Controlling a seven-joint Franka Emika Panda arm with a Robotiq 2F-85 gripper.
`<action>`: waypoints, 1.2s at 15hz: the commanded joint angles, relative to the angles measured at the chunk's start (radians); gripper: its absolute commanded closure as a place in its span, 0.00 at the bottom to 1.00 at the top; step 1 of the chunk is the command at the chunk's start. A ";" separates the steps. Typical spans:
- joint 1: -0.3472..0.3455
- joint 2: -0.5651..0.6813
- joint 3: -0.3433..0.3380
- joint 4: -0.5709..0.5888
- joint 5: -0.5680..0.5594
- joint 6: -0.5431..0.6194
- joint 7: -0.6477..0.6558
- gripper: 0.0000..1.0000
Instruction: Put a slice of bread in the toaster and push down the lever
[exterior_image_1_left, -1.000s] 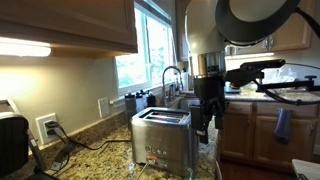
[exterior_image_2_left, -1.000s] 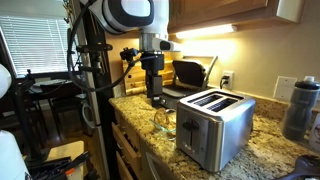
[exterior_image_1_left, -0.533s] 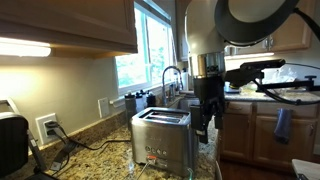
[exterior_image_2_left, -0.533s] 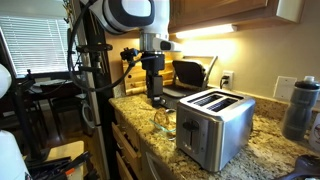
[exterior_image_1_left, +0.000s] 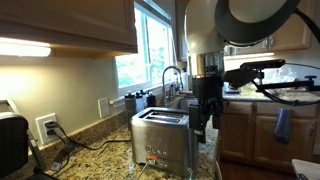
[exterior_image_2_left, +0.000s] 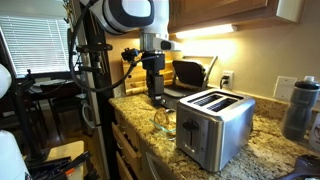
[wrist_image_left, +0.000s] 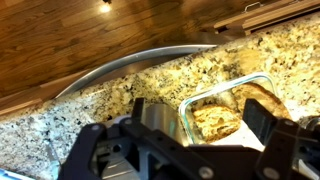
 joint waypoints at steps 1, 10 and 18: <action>0.025 -0.020 0.009 -0.022 0.019 0.073 -0.013 0.00; 0.085 -0.002 0.108 -0.034 -0.017 0.192 0.015 0.00; 0.082 0.088 0.163 -0.028 -0.048 0.303 0.047 0.00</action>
